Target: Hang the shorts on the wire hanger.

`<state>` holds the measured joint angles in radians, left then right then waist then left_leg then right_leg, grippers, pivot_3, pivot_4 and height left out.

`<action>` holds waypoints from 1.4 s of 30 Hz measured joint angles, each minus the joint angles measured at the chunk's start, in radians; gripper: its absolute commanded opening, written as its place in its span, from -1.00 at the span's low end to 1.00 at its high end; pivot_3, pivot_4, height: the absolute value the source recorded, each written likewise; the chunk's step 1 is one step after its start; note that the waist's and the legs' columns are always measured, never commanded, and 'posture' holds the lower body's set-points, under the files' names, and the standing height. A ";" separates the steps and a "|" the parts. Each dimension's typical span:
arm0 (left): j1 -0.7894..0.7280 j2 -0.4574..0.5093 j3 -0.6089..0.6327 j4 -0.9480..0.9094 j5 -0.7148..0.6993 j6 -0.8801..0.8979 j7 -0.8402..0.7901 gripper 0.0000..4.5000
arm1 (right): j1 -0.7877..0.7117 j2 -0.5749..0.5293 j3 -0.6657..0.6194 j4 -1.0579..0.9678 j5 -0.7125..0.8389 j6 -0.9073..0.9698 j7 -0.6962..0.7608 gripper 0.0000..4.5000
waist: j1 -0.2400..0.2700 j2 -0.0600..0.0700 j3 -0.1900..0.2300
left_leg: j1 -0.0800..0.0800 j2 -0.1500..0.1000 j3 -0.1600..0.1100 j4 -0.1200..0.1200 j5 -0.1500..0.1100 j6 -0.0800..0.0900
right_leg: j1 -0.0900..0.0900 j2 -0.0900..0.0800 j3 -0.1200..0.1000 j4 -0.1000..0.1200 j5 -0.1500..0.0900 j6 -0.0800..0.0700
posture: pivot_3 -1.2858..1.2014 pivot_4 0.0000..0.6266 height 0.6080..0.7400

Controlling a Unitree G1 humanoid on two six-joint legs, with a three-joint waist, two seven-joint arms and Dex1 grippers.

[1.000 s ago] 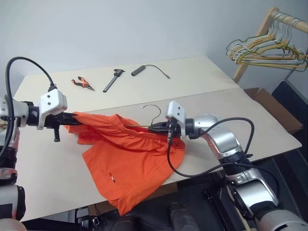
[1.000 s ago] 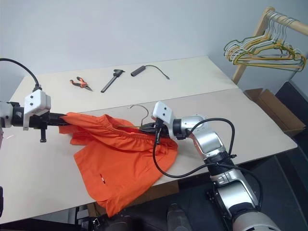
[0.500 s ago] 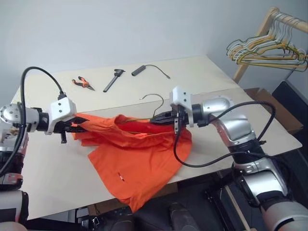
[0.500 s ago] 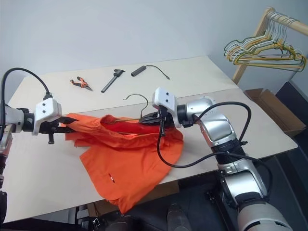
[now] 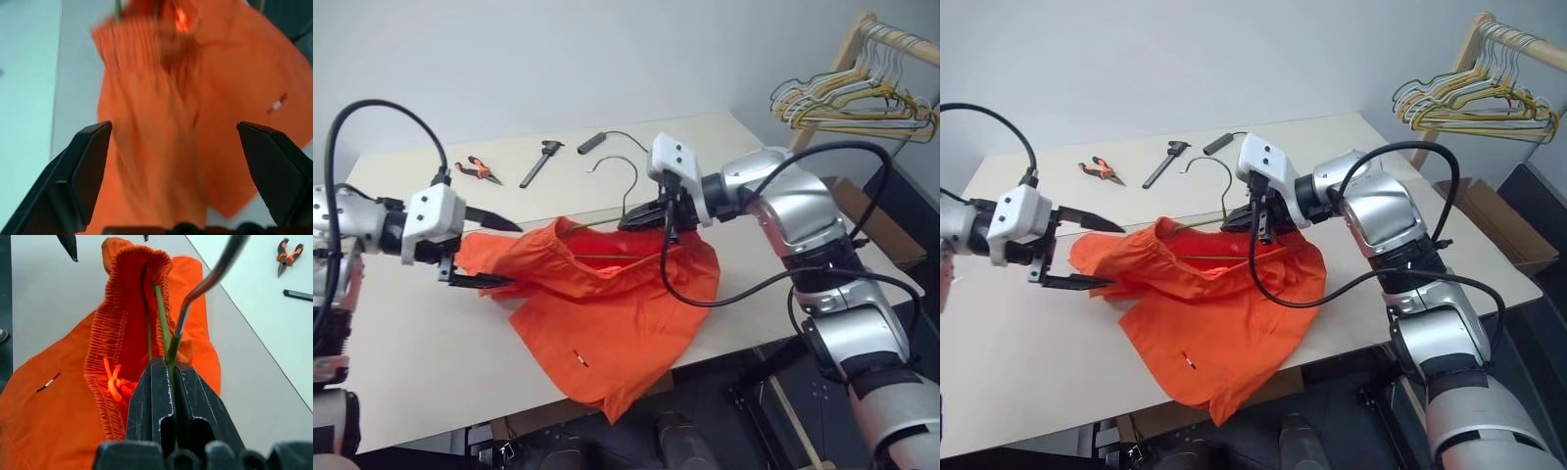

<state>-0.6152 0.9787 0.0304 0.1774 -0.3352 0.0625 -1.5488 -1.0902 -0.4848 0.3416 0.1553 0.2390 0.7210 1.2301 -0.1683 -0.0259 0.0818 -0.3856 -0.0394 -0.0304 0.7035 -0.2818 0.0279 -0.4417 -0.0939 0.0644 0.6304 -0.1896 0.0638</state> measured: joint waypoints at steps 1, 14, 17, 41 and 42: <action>-0.017 -0.022 -0.015 -0.001 0.016 0.000 0.023 0.98 | -0.002 0.003 0.004 0.007 -0.001 0.000 -0.001 -1.00 | -0.001 0.000 0.000 | 0.000 0.000 0.000 0.000 0.000 0.000 | 0.001 0.000 0.000 0.000 0.000 0.000 | -0.06 -0.90 1.00; -0.223 -0.215 -0.243 0.292 0.268 -0.130 0.121 0.60 | -0.032 0.015 0.021 0.022 -0.019 0.000 0.018 -1.00 | -0.039 0.000 -0.002 | -0.002 -0.001 0.000 0.000 0.001 -0.002 | -0.004 0.000 0.001 0.001 0.000 0.000 | -0.08 -0.95 1.00; -0.252 -0.236 -0.249 0.349 0.284 -0.151 0.115 0.17 | -0.035 0.014 0.021 0.021 -0.019 0.000 0.026 -1.00 | -0.041 0.000 -0.003 | -0.002 -0.001 0.000 0.000 0.001 -0.002 | -0.004 0.000 0.001 0.002 0.000 0.000 | -0.08 -0.95 1.00; -0.274 -0.257 -0.206 0.407 0.245 -0.135 0.053 -1.00 | -0.008 -0.144 -0.081 -0.054 -0.004 0.012 -0.005 0.75 | -0.050 0.000 -0.004 | -0.005 -0.001 -0.001 0.000 0.001 -0.001 | -0.006 -0.001 0.000 0.001 0.000 0.000 | -0.11 -0.86 1.00; -0.271 -0.256 -0.205 0.406 0.240 -0.128 0.051 -1.00 | -0.002 -0.166 -0.116 -0.068 0.020 0.036 -0.005 0.93 | -0.050 0.000 -0.004 | -0.005 -0.001 -0.001 0.000 0.001 -0.001 | -0.006 -0.001 0.000 0.001 0.000 0.000 | -0.11 -0.85 1.00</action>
<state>-0.8866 0.7228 -0.1748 0.5830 -0.0953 -0.0651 -1.4980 -1.0921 -0.6509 0.2256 0.0872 0.2586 0.7569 1.2248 -0.2179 -0.0255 0.0779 -0.3906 -0.0405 -0.0311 0.7032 -0.2810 0.0267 -0.4479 -0.0950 0.0649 0.6317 -0.1894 0.0638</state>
